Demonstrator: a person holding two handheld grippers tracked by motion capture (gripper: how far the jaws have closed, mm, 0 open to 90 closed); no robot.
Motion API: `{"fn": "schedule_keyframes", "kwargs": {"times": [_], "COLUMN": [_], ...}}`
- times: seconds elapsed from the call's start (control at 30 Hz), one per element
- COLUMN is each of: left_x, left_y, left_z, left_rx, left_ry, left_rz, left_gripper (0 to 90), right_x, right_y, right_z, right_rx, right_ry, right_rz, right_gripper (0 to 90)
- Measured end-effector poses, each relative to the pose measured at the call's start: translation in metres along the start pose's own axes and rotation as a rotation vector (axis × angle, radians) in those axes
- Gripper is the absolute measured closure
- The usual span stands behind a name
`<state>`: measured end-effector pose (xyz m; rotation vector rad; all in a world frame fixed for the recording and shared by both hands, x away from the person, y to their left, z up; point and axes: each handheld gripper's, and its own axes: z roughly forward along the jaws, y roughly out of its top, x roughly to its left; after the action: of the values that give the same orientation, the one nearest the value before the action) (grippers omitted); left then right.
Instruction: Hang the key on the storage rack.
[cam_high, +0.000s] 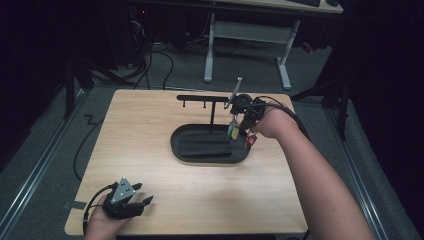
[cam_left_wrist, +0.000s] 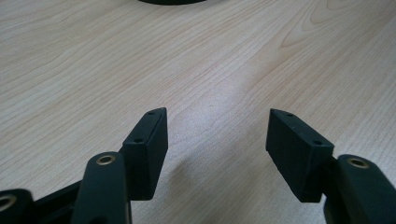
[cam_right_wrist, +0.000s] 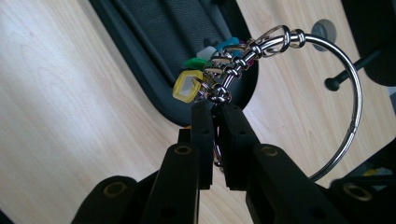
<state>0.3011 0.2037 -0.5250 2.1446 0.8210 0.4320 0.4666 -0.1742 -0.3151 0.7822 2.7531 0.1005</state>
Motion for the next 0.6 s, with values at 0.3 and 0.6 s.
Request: {"fn": "schedule_keyframes", "kwargs": {"times": [0.3, 0.6], "left_x": [0.0, 0.0], "left_y": [-0.001, -0.001], "left_z": [0.0, 0.0], "left_rx": [0.001, 0.004], "left_ry": [-0.002, -0.001], "left_rz": [-0.001, -0.001], "left_gripper": [39.5, 39.6], "right_x": [-0.007, -0.006], "right_y": [0.004, 0.007], "right_z": [0.015, 0.032], "right_rx": [0.002, 0.014], "right_ry": [-0.007, -0.022], "right_rz": [0.016, 0.023], "right_gripper": [85.3, 85.1]}}
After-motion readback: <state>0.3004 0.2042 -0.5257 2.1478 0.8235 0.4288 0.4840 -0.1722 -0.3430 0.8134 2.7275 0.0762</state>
